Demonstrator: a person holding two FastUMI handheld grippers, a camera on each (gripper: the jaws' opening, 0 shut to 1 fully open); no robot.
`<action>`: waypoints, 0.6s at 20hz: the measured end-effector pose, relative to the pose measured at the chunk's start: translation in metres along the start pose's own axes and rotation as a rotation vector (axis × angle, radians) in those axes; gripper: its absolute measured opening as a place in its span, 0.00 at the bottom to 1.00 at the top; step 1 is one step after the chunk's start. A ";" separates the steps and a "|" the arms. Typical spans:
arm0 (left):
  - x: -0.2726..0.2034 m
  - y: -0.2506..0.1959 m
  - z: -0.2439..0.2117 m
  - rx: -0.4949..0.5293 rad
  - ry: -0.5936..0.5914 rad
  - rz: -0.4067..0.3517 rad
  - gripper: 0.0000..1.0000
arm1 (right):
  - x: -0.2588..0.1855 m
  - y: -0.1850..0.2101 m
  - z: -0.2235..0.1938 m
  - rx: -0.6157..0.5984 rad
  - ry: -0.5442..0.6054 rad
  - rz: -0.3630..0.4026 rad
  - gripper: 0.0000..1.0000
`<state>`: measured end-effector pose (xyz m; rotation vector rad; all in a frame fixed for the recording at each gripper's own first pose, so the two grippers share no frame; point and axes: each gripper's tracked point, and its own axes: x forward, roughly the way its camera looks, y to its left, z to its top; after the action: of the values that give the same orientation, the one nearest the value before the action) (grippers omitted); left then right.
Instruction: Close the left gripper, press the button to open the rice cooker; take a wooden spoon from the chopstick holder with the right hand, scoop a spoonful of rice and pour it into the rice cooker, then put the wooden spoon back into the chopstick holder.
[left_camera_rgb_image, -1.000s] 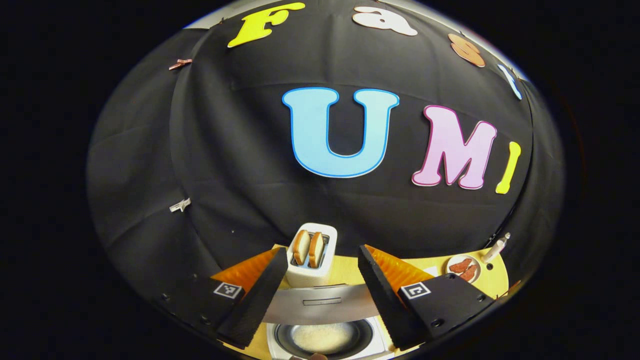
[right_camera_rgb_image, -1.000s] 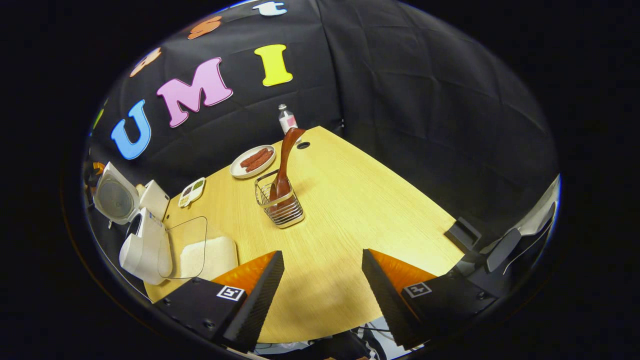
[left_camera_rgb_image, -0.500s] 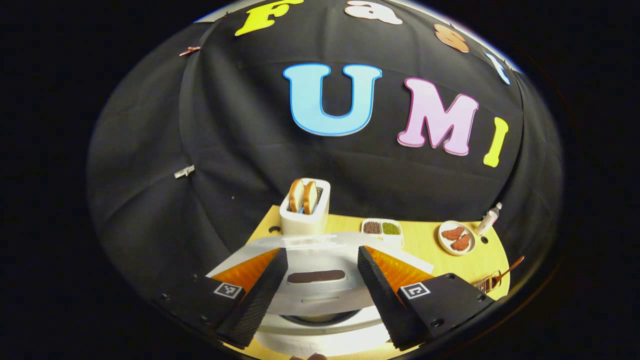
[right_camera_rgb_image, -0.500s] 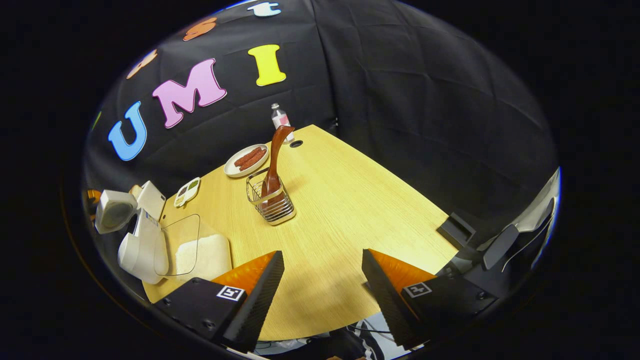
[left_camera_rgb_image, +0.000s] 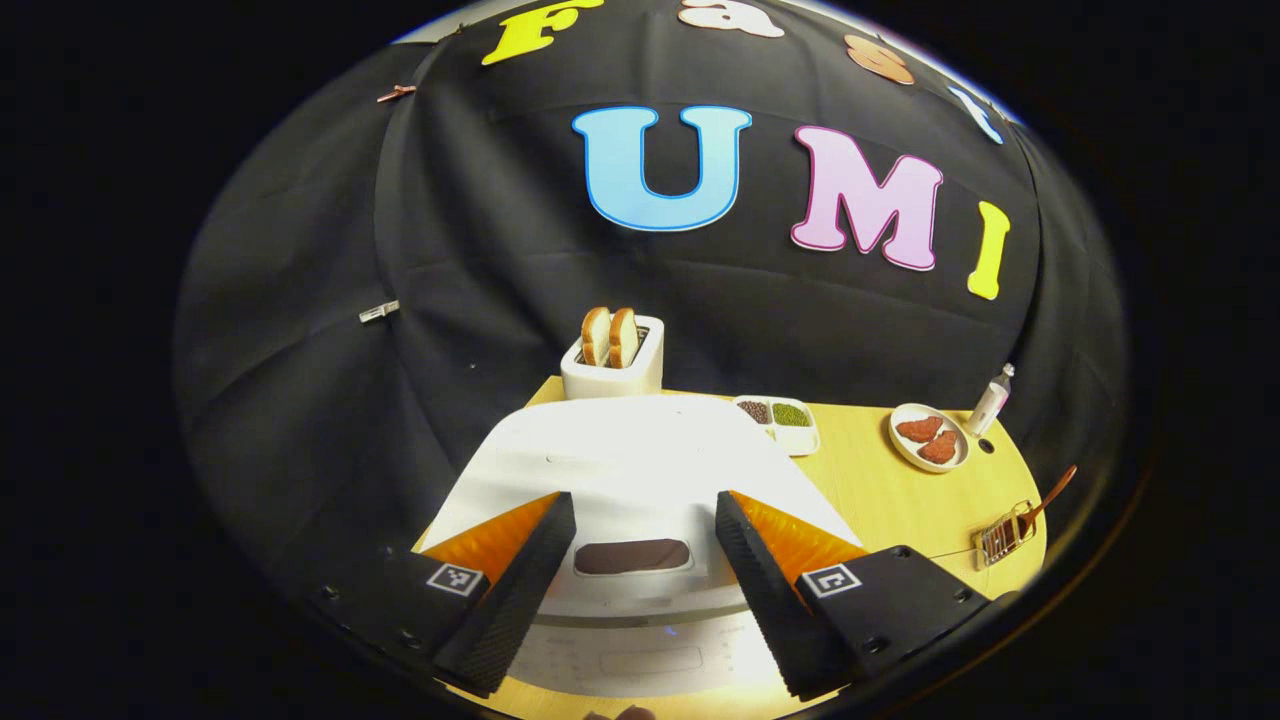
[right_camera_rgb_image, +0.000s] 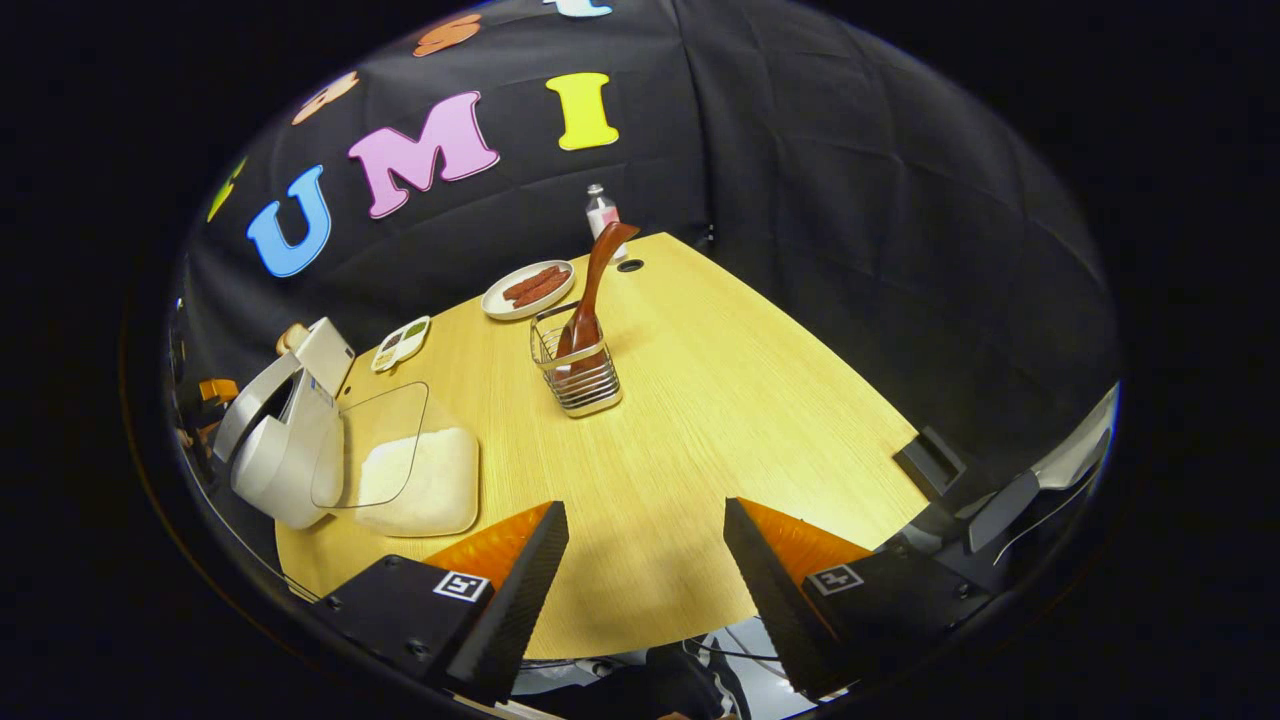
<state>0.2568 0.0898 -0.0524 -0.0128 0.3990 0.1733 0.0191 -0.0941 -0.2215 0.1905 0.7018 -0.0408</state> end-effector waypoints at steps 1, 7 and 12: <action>0.002 0.000 -0.009 0.002 0.009 0.000 1.00 | -0.002 0.002 0.002 -0.010 -0.008 0.003 0.99; 0.011 -0.001 -0.035 0.016 -0.007 0.022 1.00 | -0.004 0.016 -0.008 -0.083 0.007 0.027 0.99; 0.009 -0.002 -0.032 0.040 -0.079 0.012 1.00 | -0.003 0.045 -0.007 -0.130 -0.006 0.060 0.99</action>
<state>0.2533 0.0883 -0.0853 0.0359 0.3237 0.1769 0.0170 -0.0488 -0.2174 0.0870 0.6902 0.0619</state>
